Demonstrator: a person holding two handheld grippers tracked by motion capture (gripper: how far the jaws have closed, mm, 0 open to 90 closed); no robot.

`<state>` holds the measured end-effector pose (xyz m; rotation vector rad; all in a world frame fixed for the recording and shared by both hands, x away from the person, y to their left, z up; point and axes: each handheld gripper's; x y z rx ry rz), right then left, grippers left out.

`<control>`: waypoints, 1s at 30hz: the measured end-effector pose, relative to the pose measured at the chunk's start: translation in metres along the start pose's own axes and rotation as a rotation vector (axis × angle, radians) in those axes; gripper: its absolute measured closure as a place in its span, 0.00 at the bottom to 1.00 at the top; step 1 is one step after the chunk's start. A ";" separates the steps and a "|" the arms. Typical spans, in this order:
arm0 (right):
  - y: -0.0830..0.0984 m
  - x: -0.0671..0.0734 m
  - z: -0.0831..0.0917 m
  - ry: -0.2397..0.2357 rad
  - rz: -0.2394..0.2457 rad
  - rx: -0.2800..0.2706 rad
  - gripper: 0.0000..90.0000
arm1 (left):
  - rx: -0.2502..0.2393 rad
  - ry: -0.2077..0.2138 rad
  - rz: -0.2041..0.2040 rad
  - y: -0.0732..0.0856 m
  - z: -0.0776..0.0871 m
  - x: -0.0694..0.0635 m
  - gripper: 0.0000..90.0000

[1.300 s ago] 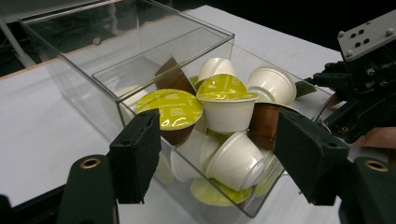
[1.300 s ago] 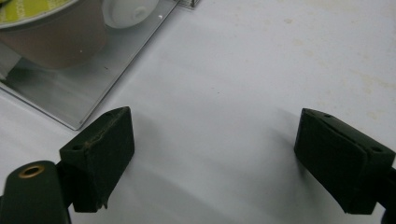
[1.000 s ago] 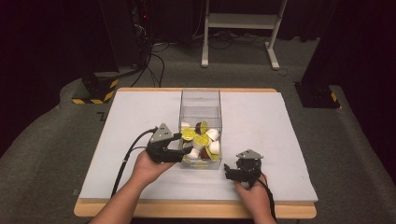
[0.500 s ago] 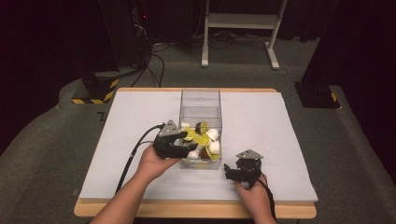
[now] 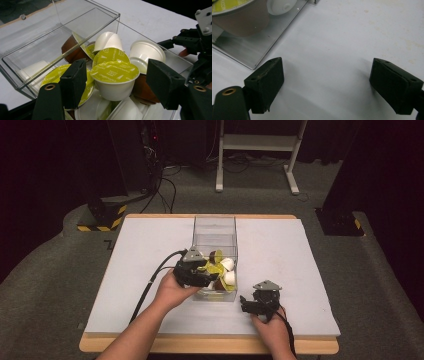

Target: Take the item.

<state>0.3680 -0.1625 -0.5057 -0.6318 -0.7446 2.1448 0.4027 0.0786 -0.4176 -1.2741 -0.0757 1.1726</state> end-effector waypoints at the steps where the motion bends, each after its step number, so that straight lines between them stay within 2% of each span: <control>1: 0.000 0.000 0.000 0.000 0.000 0.000 0.14 | 0.006 -0.008 -0.008 0.000 -0.001 0.000 0.38; 7: 0.000 0.000 0.000 0.000 0.000 0.000 0.14 | 0.021 -0.021 -0.033 -0.001 -0.007 -0.003 0.39; 13: 0.000 0.000 0.000 0.000 -0.001 0.000 0.14 | 0.033 -0.037 -0.025 0.002 -0.012 -0.003 0.39; 18: 0.000 0.000 0.000 0.000 -0.001 0.000 0.14 | 0.024 -0.043 -0.018 0.003 -0.014 -0.004 0.37; 22: 0.000 0.000 0.000 0.000 -0.001 0.000 0.14 | 0.030 -0.051 -0.032 0.005 -0.016 -0.004 0.37; 30: 0.000 0.000 0.000 0.000 -0.001 0.000 0.14 | 0.010 -0.056 -0.041 0.006 -0.015 -0.003 0.41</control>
Point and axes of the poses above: each handheld gripper's, and its own axes: z roughly backward along the jaws, y roughly out of its underside, x roughly to its left, and after that the axes turned 14 degrees about z, right-handed
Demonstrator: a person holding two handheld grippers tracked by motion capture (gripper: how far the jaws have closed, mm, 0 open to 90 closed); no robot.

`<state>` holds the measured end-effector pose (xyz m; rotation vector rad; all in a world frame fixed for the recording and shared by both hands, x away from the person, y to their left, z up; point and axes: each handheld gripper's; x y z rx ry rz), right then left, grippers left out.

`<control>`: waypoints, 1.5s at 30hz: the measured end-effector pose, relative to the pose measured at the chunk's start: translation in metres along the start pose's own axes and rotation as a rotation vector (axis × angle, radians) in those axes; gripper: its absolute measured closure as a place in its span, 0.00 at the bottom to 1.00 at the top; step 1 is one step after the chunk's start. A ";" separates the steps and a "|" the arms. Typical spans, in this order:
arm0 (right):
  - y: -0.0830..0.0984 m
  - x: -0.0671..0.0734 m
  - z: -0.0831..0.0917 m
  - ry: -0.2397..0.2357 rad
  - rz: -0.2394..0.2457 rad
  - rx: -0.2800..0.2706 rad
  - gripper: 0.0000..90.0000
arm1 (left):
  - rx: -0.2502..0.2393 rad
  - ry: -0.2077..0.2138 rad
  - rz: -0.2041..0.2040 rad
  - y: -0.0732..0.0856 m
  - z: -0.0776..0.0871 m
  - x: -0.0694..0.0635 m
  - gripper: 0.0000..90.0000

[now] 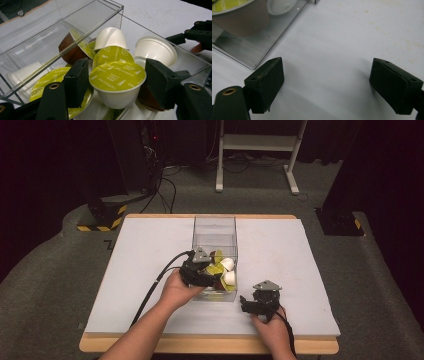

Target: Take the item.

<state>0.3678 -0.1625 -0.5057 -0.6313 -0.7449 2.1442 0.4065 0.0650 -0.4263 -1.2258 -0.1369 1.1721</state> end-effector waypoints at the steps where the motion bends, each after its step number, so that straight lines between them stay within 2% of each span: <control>1: 0.000 0.000 0.000 0.000 0.000 0.000 0.14 | -0.003 0.002 0.005 0.000 0.000 0.000 0.42; 5: 0.000 0.000 0.000 0.000 0.000 0.000 0.14 | -0.006 0.012 0.012 0.000 0.003 0.001 0.43; 6: 0.000 0.000 0.000 0.000 0.000 0.000 0.14 | -0.006 0.027 0.015 -0.001 0.004 0.002 0.45; 8: 0.000 0.000 0.000 0.000 0.000 0.000 0.14 | -0.018 0.032 0.024 -0.001 0.006 0.001 0.50; 11: 0.000 0.000 0.000 0.000 0.000 0.000 0.14 | -0.013 0.029 0.010 0.000 0.005 0.001 0.51; 14: 0.000 0.000 0.000 0.001 0.000 0.000 0.14 | -0.025 0.022 0.017 0.000 0.005 0.001 0.48; 16: 0.000 0.000 0.000 0.000 0.001 -0.001 0.14 | -0.028 0.014 0.010 0.000 0.004 0.002 0.42; 21: 0.000 0.000 0.000 0.000 0.001 -0.001 0.14 | -0.010 0.000 0.001 0.002 0.003 0.004 0.35; 23: 0.000 0.000 0.000 0.000 0.001 -0.001 0.14 | -0.013 0.006 0.011 0.002 0.004 0.003 0.34; 27: 0.000 0.000 0.000 0.000 0.000 -0.001 0.14 | -0.004 0.014 0.002 0.004 0.005 0.004 0.34; 32: 0.000 0.000 0.000 0.000 0.001 0.000 0.14 | -0.004 0.028 0.018 0.006 0.007 0.005 0.36; 35: 0.000 0.000 0.000 -0.001 -0.001 0.000 0.14 | 0.004 0.031 0.011 0.008 0.009 0.006 0.37; 36: 0.000 0.000 0.000 0.000 -0.001 0.000 0.14 | -0.006 0.034 0.031 0.008 0.008 0.005 0.37; 38: 0.000 0.000 0.000 0.000 -0.001 0.000 0.14 | 0.001 0.042 0.032 0.008 0.010 0.006 0.37; 40: 0.000 0.000 0.000 0.000 -0.001 0.000 0.14 | -0.007 0.052 0.057 0.007 0.011 0.007 0.35; 45: 0.000 0.000 0.000 0.000 -0.001 0.000 0.14 | -0.018 0.050 0.074 0.002 0.010 0.009 0.32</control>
Point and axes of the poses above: each handheld gripper's, and its own axes: z roughly backward along the jaws, y roughly out of its underside, x roughly to its left, and after that the axes turned 14 degrees about z, right-handed
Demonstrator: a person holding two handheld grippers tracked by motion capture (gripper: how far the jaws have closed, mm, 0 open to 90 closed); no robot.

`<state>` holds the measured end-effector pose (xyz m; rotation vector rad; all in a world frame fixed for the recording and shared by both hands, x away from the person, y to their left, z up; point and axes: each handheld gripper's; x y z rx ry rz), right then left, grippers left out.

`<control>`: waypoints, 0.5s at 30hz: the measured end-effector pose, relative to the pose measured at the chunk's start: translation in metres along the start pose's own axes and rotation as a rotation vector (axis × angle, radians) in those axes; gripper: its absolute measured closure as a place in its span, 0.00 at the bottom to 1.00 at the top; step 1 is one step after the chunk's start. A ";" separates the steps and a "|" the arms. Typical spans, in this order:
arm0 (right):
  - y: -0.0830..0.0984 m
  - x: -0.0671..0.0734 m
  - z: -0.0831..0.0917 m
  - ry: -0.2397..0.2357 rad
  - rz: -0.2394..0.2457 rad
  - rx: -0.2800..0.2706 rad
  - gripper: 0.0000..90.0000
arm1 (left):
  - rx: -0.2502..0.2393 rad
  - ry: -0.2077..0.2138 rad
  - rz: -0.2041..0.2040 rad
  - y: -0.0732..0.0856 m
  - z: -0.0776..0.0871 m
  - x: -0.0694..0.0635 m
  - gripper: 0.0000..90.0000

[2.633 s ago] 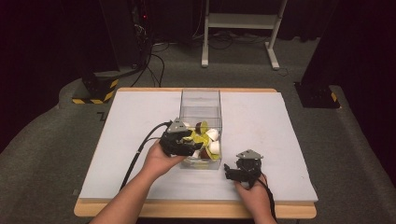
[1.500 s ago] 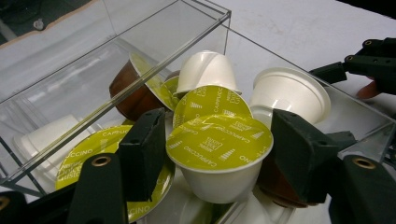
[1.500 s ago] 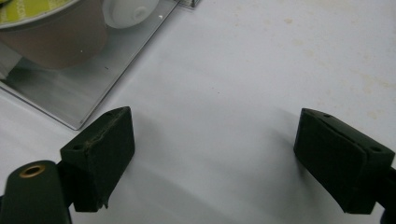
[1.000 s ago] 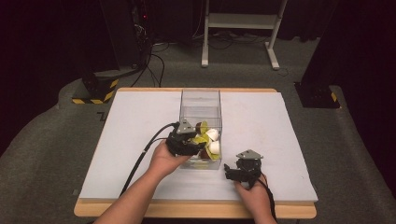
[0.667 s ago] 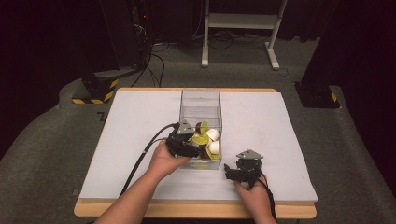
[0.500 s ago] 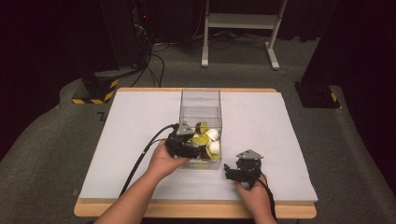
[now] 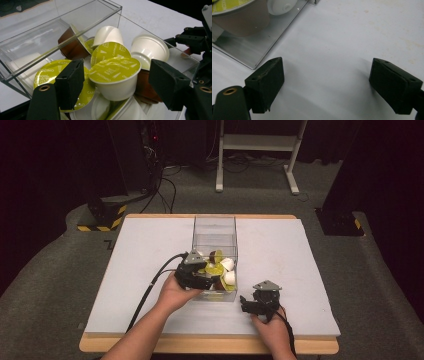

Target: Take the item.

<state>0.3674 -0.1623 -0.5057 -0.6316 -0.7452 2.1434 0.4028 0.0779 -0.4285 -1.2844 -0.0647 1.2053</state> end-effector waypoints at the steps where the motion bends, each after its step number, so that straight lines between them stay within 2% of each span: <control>1: 0.000 0.000 0.000 0.000 0.000 0.000 0.14 | 0.001 0.000 0.003 0.000 -0.001 0.000 0.32; 9: 0.000 0.000 0.000 0.000 0.000 0.000 0.14 | 0.016 -0.028 -0.033 -0.001 -0.007 -0.002 0.33; 15: 0.000 0.000 0.000 -0.001 0.001 0.000 0.14 | 0.065 -0.019 -0.047 0.004 -0.010 -0.001 0.41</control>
Point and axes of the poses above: each handheld gripper's, and its own axes: z roughly backward along the jaws, y roughly out of its underside, x roughly to its left, and after that the axes turned 14 degrees about z, right-handed
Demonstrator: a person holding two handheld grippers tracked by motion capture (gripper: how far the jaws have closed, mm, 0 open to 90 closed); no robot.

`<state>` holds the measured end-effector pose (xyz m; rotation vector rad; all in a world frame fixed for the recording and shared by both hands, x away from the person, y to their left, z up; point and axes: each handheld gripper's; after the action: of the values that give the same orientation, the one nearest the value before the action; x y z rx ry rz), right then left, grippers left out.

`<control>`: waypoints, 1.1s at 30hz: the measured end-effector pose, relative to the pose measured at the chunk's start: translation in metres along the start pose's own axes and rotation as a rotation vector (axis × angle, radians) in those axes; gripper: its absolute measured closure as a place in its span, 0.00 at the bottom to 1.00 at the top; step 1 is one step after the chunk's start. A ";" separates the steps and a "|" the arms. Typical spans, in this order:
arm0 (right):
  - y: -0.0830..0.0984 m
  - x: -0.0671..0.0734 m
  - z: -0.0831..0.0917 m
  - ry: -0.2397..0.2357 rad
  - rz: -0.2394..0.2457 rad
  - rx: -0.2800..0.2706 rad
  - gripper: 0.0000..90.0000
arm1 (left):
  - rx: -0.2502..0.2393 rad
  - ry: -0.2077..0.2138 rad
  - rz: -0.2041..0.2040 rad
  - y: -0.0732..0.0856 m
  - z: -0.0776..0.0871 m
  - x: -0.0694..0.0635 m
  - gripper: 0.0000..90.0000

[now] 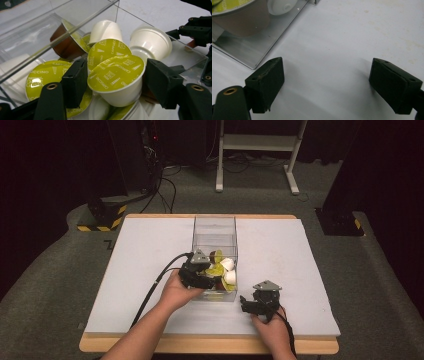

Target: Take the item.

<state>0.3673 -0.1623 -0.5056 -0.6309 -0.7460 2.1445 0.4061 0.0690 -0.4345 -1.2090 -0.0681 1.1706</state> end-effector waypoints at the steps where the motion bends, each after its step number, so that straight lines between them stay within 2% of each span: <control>1: 0.000 0.000 0.000 0.000 0.000 0.000 0.14 | -0.005 0.002 0.008 0.001 0.000 0.000 0.43; 3: 0.000 0.000 0.000 0.000 0.000 0.000 0.14 | -0.015 0.006 0.023 0.002 0.000 0.000 0.43; 13: 0.000 0.000 0.000 0.000 0.001 0.000 0.14 | -0.020 0.012 0.006 0.003 0.004 0.001 0.44; 33: 0.000 0.000 0.000 0.000 0.000 0.000 0.15 | -0.082 0.044 0.046 0.001 0.014 0.005 0.45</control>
<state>0.3672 -0.1623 -0.5056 -0.6309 -0.7465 2.1450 0.3991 0.0820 -0.4316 -1.3142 -0.0554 1.1905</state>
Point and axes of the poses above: each handheld gripper's, and its own axes: z roughly backward along the jaws, y roughly out of its underside, x roughly to its left, and after that the axes turned 14 degrees about z, right-handed
